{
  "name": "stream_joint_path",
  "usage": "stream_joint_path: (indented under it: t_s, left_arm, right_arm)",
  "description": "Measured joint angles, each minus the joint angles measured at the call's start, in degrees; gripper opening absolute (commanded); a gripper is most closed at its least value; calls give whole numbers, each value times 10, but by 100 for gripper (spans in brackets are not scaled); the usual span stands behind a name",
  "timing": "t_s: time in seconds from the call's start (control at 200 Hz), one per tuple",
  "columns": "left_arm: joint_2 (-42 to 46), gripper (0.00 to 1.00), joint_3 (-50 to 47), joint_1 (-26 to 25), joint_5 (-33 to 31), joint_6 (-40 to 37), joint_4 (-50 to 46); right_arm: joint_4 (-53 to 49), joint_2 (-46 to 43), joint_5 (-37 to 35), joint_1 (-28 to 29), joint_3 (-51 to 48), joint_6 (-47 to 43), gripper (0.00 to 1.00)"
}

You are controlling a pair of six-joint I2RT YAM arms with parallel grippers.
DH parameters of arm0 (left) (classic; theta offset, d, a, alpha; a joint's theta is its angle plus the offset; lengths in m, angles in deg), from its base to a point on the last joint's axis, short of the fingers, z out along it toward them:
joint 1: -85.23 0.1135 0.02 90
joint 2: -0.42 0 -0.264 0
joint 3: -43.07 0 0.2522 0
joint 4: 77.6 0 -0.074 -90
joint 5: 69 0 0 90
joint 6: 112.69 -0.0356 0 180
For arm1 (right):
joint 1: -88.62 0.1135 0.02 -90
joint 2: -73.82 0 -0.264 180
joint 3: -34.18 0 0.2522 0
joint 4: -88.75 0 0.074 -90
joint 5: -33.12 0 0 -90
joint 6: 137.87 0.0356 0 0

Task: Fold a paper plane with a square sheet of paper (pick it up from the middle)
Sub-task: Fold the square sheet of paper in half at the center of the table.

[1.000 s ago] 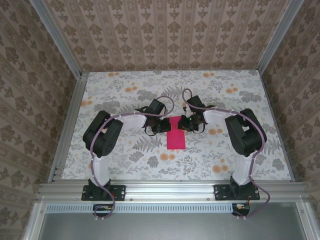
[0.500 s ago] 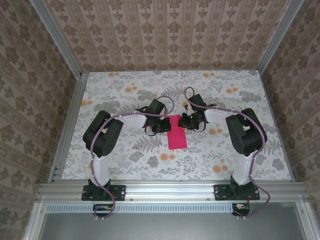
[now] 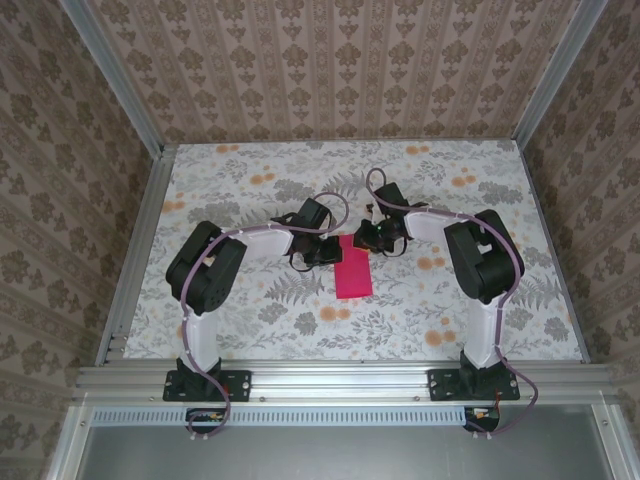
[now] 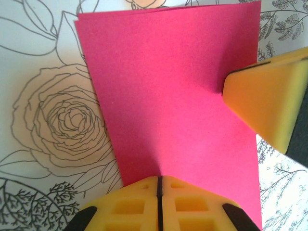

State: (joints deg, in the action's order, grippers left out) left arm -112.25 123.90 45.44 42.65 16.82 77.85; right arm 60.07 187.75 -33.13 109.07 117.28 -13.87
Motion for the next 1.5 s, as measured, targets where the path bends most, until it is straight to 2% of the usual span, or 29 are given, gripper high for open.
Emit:
stream_joint_path:
  t_s: [0.44,0.79,0.985,1.095,1.245,1.5]
  left_arm:
    - [0,9,1,-2,-2,-1,-2]
    - [0,8,1,-3,-5,-1,-2]
    - [0,9,1,-3,-7,-1,-2]
    - [0,9,1,-3,-7,-1,-2]
    - [0,9,1,-3,-7,-1,-2]
    - [2,9,1,-4,-9,-1,-2]
  right_arm:
    - [-7,23,4,-8,56,15,18]
    - [-9,42,-7,-11,61,21,17]
    - [-11,26,-9,-11,61,20,22]
    - [-12,-17,-10,-11,45,16,26]
    - [-9,-75,-9,-10,3,7,26]
    - [-17,-87,-4,1,-87,-5,24]
